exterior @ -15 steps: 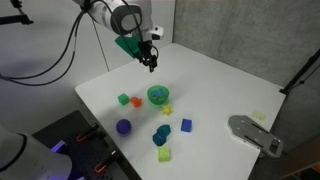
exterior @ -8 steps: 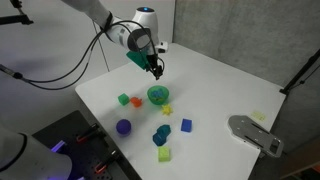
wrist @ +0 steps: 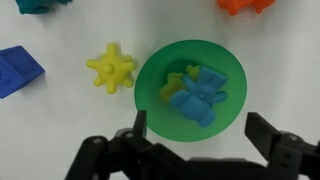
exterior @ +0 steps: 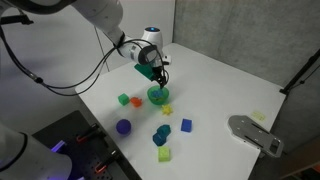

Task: Take the blue toy elephant out of the bowl and put it on the table

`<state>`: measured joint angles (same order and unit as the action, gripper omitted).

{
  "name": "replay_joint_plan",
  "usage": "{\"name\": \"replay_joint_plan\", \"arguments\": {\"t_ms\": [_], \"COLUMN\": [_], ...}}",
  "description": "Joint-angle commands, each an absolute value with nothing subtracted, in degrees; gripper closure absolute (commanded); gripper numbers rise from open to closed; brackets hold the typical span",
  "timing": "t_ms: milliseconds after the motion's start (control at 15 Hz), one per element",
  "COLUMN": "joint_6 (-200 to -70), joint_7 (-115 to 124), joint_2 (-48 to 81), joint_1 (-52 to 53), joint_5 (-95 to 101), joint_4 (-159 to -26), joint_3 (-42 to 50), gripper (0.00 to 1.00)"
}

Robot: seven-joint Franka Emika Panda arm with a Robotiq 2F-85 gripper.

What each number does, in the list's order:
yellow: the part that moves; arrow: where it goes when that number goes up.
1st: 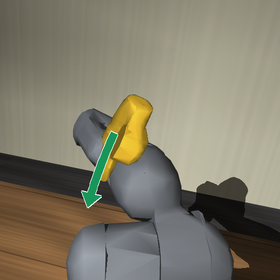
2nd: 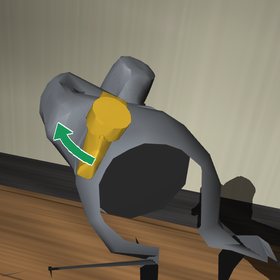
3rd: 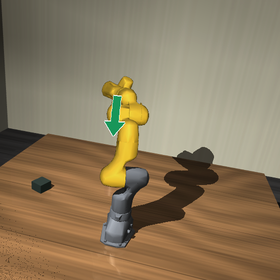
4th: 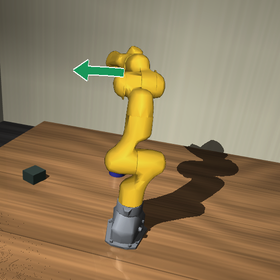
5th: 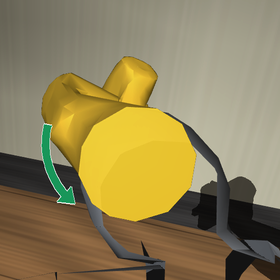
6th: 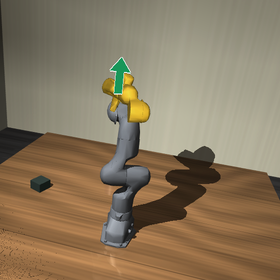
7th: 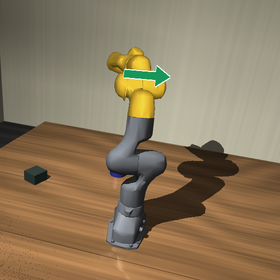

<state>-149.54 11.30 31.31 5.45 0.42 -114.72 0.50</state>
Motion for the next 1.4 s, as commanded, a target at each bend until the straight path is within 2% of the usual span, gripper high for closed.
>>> {"name": "replay_joint_plan", "arguments": {"t_ms": [0,1333], "joint_6": [-150.02,-154.53], "joint_7": [12.86,16.69], "joint_2": [36.6,49.86], "joint_1": [6.47,6.43], "joint_5": [0.38,-6.94], "joint_4": [-109.56,-101.36], "joint_3": [1.39,0.18], "gripper": [0.0,0.0]}}
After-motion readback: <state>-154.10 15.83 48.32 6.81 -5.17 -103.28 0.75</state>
